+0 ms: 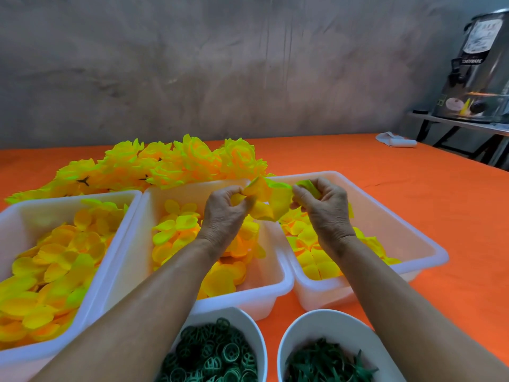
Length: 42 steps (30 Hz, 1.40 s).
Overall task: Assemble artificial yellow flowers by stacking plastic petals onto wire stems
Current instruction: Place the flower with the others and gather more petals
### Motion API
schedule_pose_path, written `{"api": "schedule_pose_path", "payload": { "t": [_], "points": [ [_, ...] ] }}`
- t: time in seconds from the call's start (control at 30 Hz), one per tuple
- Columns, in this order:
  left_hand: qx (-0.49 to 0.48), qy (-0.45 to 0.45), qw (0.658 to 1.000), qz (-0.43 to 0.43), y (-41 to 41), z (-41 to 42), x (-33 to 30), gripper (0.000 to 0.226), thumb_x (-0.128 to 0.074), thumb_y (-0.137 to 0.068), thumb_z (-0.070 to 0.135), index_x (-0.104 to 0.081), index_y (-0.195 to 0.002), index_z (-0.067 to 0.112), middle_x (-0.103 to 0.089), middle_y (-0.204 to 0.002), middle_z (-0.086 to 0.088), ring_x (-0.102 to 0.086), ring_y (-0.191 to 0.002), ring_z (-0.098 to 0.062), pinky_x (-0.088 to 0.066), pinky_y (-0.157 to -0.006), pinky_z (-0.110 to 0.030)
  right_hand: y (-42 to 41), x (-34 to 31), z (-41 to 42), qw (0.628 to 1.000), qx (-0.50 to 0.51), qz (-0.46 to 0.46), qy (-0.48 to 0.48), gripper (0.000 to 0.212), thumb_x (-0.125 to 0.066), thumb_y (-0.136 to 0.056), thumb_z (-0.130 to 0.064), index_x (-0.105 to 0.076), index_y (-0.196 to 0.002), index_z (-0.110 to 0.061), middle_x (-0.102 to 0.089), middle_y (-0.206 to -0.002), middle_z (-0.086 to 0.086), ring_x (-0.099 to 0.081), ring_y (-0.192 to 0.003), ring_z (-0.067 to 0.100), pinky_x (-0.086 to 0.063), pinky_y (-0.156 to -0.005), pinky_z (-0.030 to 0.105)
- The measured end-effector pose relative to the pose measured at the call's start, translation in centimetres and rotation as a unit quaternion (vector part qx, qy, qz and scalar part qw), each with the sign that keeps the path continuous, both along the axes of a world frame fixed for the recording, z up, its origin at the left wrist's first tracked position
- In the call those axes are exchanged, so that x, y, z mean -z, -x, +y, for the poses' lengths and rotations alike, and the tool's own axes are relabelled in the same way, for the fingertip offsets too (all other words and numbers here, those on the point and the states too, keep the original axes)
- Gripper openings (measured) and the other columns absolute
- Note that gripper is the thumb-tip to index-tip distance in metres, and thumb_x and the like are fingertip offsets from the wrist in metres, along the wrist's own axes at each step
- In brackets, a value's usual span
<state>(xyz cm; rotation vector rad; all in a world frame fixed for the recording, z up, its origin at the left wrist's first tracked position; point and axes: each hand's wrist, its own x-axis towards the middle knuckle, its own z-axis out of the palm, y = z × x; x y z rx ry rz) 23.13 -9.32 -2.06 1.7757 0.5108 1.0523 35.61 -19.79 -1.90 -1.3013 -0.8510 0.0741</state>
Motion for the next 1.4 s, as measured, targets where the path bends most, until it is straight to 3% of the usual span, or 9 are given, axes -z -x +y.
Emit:
{"api": "schedule_pose_path", "payload": {
  "t": [0.2,0.43,0.53,0.63,0.77,0.87,1.07,1.23,1.4],
  "points": [
    [-0.053,0.009,0.998,0.012,0.0,0.2,-0.1,0.028,-0.068,-0.072,0.035,-0.072,-0.082,0.01,-0.063,-0.074,-0.023,-0.051,-0.066,-0.031,-0.049,-0.07,-0.051,0.3,0.0,-0.1,0.999,-0.028,0.026,0.037,0.017,-0.061,-0.086,0.001,-0.063,-0.073,-0.01,-0.058,-0.057,0.005,-0.054,-0.047,0.003,-0.039,-0.05,0.013],
    [-0.124,-0.023,0.99,0.069,-0.5,0.5,0.3,0.014,-0.073,-0.081,0.025,-0.069,-0.079,0.011,-0.061,-0.076,-0.032,-0.048,-0.064,-0.023,-0.051,-0.065,-0.05,0.0,0.3,0.5,0.989,0.118,0.007,0.085,0.017,-0.06,-0.088,-0.011,-0.06,-0.071,-0.009,-0.055,-0.061,0.003,-0.051,-0.042,0.002,-0.043,-0.049,0.021],
    [-0.147,-0.033,0.986,0.073,-0.5,0.6,0.3,0.01,-0.071,-0.08,0.019,-0.067,-0.074,0.013,-0.06,-0.066,-0.02,-0.053,-0.061,-0.03,-0.05,-0.064,-0.045,-0.4,0.3,0.8,0.979,0.176,-0.009,0.107,0.018,-0.059,-0.089,-0.014,-0.061,-0.076,-0.001,-0.056,-0.066,0.011,-0.053,-0.054,0.02,-0.045,-0.06,0.034],
    [-0.189,-0.022,0.98,0.063,-0.1,1.4,0.5,0.01,-0.065,-0.08,0.013,-0.07,-0.079,0.005,-0.066,-0.074,-0.025,-0.057,-0.065,-0.035,-0.052,-0.067,-0.047,-1.5,0.1,0.3,0.964,0.233,0.012,0.131,0.021,-0.058,-0.089,-0.015,-0.061,-0.079,0.003,-0.059,-0.072,0.02,-0.055,-0.069,0.035,-0.048,-0.074,0.049],
    [-0.199,-0.005,0.979,0.039,-0.1,1.8,0.6,0.01,-0.065,-0.079,0.012,-0.07,-0.079,0.003,-0.065,-0.075,-0.025,-0.049,-0.063,-0.026,-0.051,-0.066,-0.049,-0.9,0.0,-0.2,0.982,0.114,0.131,0.069,0.023,-0.055,-0.091,-0.006,-0.054,-0.07,-0.016,-0.052,-0.063,0.003,-0.05,-0.048,0.01,-0.046,-0.049,0.024],
    [-0.194,0.002,0.981,0.016,-0.1,1.6,0.5,0.006,-0.067,-0.08,0.011,-0.071,-0.08,0.007,-0.066,-0.073,-0.018,-0.051,-0.064,-0.024,-0.053,-0.069,-0.047,-0.6,-0.1,-0.4,0.981,0.056,0.185,0.036,0.021,-0.058,-0.088,0.001,-0.058,-0.075,-0.017,-0.053,-0.064,0.001,-0.048,-0.052,0.008,-0.041,-0.043,0.012],
    [-0.131,0.048,0.989,-0.038,0.0,0.9,0.1,0.023,-0.07,-0.082,0.011,-0.062,-0.07,0.029,-0.064,-0.072,-0.001,-0.058,-0.067,-0.02,-0.054,-0.069,-0.039,-0.7,-0.2,-0.6,0.971,0.024,0.239,0.011,0.017,-0.067,-0.082,0.001,-0.06,-0.072,-0.012,-0.054,-0.04,-0.01,-0.048,-0.036,-0.001,-0.037,-0.04,0.011],
    [-0.058,0.121,0.989,-0.064,0.1,0.6,-0.2,0.019,-0.069,-0.084,0.011,-0.064,-0.071,0.024,-0.061,-0.057,0.008,-0.053,-0.05,-0.005,-0.046,-0.047,-0.021,-1.1,0.3,-0.2,0.976,0.055,0.205,0.05,0.025,-0.066,-0.083,-0.002,-0.056,-0.061,-0.009,-0.042,-0.034,-0.01,-0.036,-0.032,0.0,-0.031,-0.036,0.013],
    [0.01,0.17,0.984,-0.055,0.2,0.5,-0.4,0.022,-0.059,-0.092,0.018,-0.062,-0.07,0.021,-0.064,-0.053,0.011,-0.056,-0.048,-0.002,-0.045,-0.044,-0.018,-1.5,1.1,-0.1,0.97,0.08,0.16,0.162,0.022,-0.076,-0.073,-0.006,-0.059,-0.086,-0.012,-0.052,-0.066,0.007,-0.041,-0.05,0.011,-0.029,-0.047,0.023]
  ]
}}
